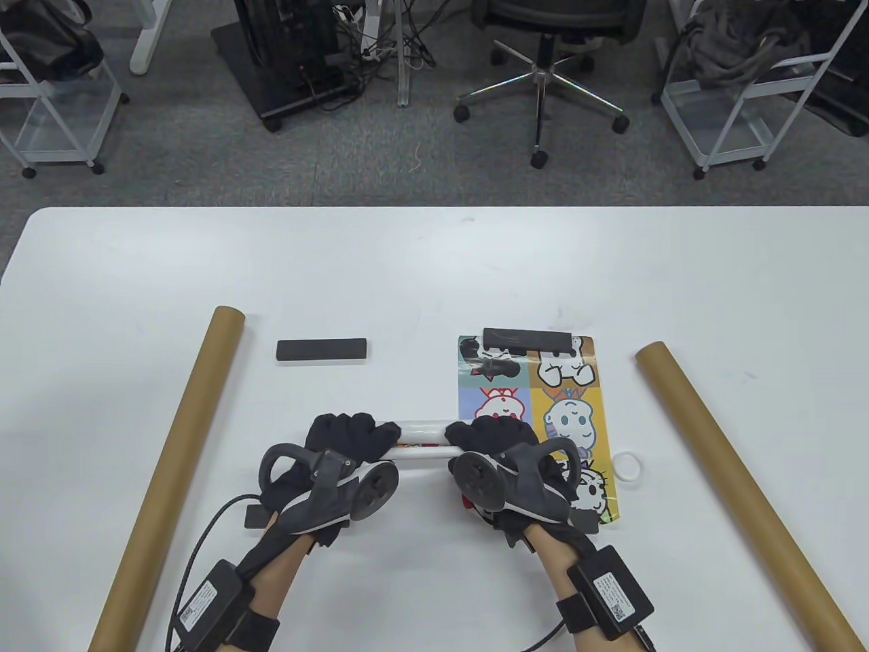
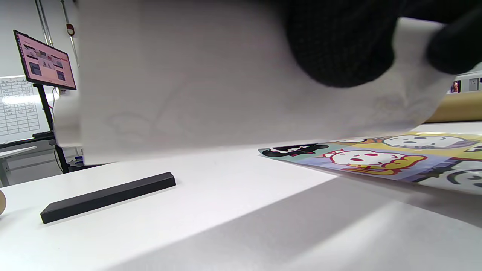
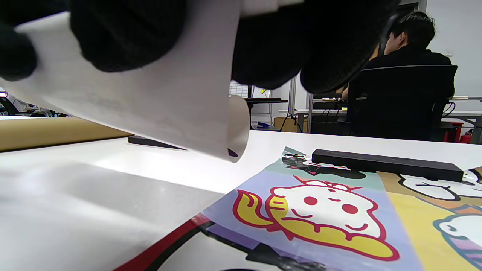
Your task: Roll up posters and store in mailing tubes
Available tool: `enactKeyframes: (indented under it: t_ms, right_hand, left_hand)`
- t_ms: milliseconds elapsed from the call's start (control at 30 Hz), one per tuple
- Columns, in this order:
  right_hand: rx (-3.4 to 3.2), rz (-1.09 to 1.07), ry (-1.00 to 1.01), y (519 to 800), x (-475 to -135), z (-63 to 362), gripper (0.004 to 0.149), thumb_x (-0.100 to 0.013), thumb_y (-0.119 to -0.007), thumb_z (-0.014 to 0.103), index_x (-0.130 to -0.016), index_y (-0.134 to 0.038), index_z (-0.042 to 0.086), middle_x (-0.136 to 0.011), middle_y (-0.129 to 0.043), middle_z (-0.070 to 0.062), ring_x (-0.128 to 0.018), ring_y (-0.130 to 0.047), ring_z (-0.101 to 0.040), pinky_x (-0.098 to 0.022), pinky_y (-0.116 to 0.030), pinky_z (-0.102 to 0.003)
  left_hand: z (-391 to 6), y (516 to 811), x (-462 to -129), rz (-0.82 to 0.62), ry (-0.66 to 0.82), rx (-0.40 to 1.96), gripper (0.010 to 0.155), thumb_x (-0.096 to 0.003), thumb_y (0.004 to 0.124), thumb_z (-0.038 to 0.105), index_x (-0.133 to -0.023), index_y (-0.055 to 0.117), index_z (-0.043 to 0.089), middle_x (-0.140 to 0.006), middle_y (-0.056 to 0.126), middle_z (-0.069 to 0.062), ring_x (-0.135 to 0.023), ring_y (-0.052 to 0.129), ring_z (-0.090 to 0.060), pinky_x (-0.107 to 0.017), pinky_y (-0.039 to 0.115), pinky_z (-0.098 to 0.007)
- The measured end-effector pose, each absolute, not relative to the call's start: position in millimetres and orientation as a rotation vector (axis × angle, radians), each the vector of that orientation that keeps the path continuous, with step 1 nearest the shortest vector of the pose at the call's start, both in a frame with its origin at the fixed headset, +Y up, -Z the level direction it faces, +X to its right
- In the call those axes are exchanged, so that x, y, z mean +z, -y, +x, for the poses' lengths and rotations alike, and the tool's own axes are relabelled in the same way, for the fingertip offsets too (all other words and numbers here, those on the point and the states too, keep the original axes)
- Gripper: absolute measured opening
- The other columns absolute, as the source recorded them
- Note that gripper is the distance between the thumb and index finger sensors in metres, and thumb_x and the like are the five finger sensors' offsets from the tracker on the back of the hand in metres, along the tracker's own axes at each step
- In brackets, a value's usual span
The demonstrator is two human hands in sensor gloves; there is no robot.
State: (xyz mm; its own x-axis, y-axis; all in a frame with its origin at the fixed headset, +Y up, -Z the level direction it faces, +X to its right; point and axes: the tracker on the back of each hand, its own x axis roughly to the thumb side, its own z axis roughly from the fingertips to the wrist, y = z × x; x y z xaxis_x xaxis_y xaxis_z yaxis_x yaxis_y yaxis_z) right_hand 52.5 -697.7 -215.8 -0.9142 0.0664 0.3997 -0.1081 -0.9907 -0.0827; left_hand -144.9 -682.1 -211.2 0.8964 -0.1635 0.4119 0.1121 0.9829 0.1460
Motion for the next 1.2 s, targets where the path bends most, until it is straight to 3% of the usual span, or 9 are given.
enactKeyframes:
  t_ms: [200,267,367,600,767,933,1200]
  right_hand:
    - [2.980,0.632,0.126,699.9,-215.6,50.6,0.053,-0.046,-0.065,0.033,-0.096,-0.068,0.015,-0.078,-0.084,-0.006,-0.062,-0.089,-0.034,-0.063,-0.071,-0.065]
    - [2.960,0.646,0.066,700.3,-217.3,51.7,0.052,-0.048,-0.063,0.035,-0.095,-0.065,0.015,-0.076,-0.082,-0.006,-0.058,-0.086,-0.033,-0.063,-0.068,-0.066]
    - [2.960,0.637,0.106,698.8,-217.3,52.0,0.053,-0.042,-0.076,0.040,-0.091,-0.069,0.020,-0.070,-0.084,-0.001,-0.053,-0.087,-0.029,-0.063,-0.071,-0.062]
    - [2.947,0.610,0.139,698.9,-215.6,53.1,0.045,-0.043,-0.072,0.039,-0.086,-0.075,0.026,-0.071,-0.086,0.000,-0.055,-0.090,-0.028,-0.063,-0.073,-0.061]
    - [2.958,0.613,0.149,698.7,-214.7,52.1,0.046,-0.043,-0.072,0.039,-0.087,-0.076,0.025,-0.086,-0.077,-0.010,-0.068,-0.083,-0.037,-0.065,-0.065,-0.067]
    - [2.957,0.633,0.121,698.1,-215.1,50.6,0.046,-0.043,-0.072,0.037,-0.087,-0.076,0.023,-0.077,-0.078,-0.007,-0.061,-0.084,-0.033,-0.065,-0.066,-0.066]
    - [2.960,0.631,0.106,699.0,-215.0,51.3,0.053,-0.042,-0.073,0.038,-0.092,-0.072,0.020,-0.074,-0.080,-0.004,-0.060,-0.086,-0.031,-0.065,-0.068,-0.065]
  left_hand:
    - [-143.3,681.9,-210.8,0.118,0.436,-0.134,0.054,-0.0502,0.066,0.047,-0.102,0.075,0.034,-0.087,0.091,0.007,-0.069,0.097,-0.019,-0.075,0.076,-0.051]
    - [-143.4,681.5,-210.3,0.122,0.436,-0.150,0.054,-0.0505,0.064,0.047,-0.102,0.073,0.034,-0.087,0.089,0.007,-0.069,0.096,-0.019,-0.075,0.075,-0.051]
    - [-141.9,679.3,-209.1,0.136,0.434,-0.151,0.051,-0.0466,0.074,0.050,-0.096,0.076,0.036,-0.078,0.090,0.010,-0.060,0.094,-0.016,-0.074,0.076,-0.050]
    - [-142.5,680.5,-209.2,0.144,0.434,-0.167,0.046,-0.0464,0.076,0.050,-0.091,0.079,0.041,-0.078,0.091,0.012,-0.062,0.095,-0.015,-0.075,0.077,-0.049]
    - [-142.9,680.9,-209.8,0.129,0.423,-0.177,0.045,-0.0470,0.075,0.051,-0.090,0.082,0.041,-0.088,0.083,0.008,-0.074,0.090,-0.019,-0.077,0.072,-0.052]
    - [-143.2,681.5,-209.8,0.136,0.424,-0.181,0.048,-0.0468,0.075,0.051,-0.093,0.081,0.040,-0.087,0.084,0.007,-0.073,0.090,-0.019,-0.077,0.072,-0.053]
    - [-143.5,681.6,-209.8,0.121,0.433,-0.167,0.053,-0.0467,0.075,0.051,-0.098,0.078,0.037,-0.084,0.086,0.009,-0.071,0.092,-0.018,-0.077,0.072,-0.053]
